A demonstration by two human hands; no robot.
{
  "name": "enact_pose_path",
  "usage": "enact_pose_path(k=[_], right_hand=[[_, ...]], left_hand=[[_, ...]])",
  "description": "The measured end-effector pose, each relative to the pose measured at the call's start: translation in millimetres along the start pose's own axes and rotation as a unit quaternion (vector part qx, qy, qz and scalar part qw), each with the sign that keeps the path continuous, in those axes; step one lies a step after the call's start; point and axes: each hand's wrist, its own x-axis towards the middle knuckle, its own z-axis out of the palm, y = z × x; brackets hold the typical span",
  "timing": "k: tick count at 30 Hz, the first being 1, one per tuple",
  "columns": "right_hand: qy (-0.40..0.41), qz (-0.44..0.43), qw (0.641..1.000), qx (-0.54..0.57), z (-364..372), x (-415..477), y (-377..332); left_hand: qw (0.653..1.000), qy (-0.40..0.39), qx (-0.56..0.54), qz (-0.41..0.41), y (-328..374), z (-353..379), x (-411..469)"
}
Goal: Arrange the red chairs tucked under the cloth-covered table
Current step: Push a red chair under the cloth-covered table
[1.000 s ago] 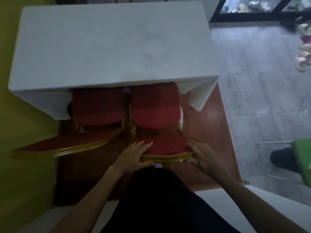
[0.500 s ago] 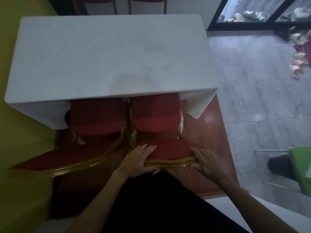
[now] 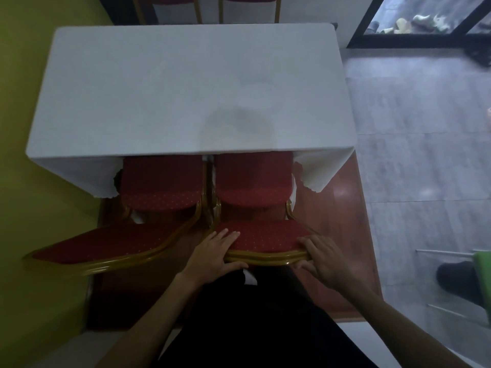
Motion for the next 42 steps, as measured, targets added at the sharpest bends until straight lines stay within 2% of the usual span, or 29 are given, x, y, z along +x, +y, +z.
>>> enact_pose_path(k=[11, 20, 28, 32, 38, 42], right_hand=[[-0.006, -0.039, 0.999, 0.029, -6, -10, 34], [-0.012, -0.041, 0.999, 0.03, 0, -10, 37], [0.004, -0.064, 0.998, 0.023, -3, -7, 37], [-0.007, -0.054, 0.998, 0.022, -3, -8, 39], [-0.019, -0.037, 0.999, 0.032, -1, -8, 37], [-0.019, -0.058, 0.998, 0.029, -4, -6, 36]], left_hand=[[0.999, 0.017, -0.001, -0.029, 18, 27, 6], [0.999, -0.023, 0.024, -0.038, 13, 30, 8], [0.996, -0.033, 0.068, 0.041, 58, 34, 22], [0.998, -0.005, 0.069, 0.013, 63, 43, 23], [0.996, -0.028, 0.087, -0.02, 61, 43, 27], [0.996, -0.009, 0.082, -0.021, 58, 47, 25]])
